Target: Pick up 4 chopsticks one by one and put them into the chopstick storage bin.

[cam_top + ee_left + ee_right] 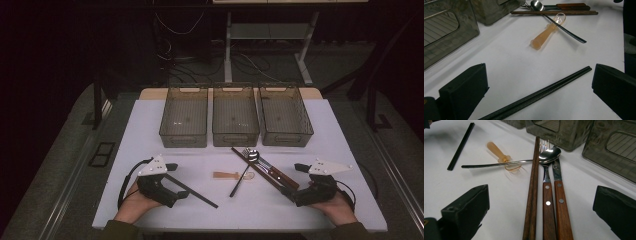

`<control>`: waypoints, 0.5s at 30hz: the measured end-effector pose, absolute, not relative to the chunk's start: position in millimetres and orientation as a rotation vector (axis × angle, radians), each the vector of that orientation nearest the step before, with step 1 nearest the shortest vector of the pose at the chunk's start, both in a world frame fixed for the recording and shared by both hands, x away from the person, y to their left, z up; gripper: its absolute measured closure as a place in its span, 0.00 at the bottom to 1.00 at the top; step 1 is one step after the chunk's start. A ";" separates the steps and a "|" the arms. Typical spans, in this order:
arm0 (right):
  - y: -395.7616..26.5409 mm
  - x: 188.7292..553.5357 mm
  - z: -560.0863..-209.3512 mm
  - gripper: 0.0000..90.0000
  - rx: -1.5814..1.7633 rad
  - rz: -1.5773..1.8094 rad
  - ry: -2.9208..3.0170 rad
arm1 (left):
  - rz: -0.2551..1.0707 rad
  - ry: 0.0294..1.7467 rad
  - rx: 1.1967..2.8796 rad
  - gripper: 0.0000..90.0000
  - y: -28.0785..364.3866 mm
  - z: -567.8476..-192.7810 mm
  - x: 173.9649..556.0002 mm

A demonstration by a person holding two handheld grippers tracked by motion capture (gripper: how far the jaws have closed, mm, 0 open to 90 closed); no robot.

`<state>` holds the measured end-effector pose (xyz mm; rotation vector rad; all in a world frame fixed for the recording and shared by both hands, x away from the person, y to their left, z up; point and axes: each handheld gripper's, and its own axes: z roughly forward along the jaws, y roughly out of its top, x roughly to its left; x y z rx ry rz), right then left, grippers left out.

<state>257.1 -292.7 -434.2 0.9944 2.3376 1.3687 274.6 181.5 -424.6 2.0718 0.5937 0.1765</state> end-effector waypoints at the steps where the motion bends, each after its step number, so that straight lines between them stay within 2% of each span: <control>1: -292.8 257.2 -434.2 0.01 0.991 1.370 2.336 | 0.177 0.594 2.072 0.00 181.5 -424.6 274.6; 15: -292.5 258.6 -434.4 0.01 0.987 1.382 2.352 | 0.164 0.601 2.104 0.08 182.9 -426.7 279.5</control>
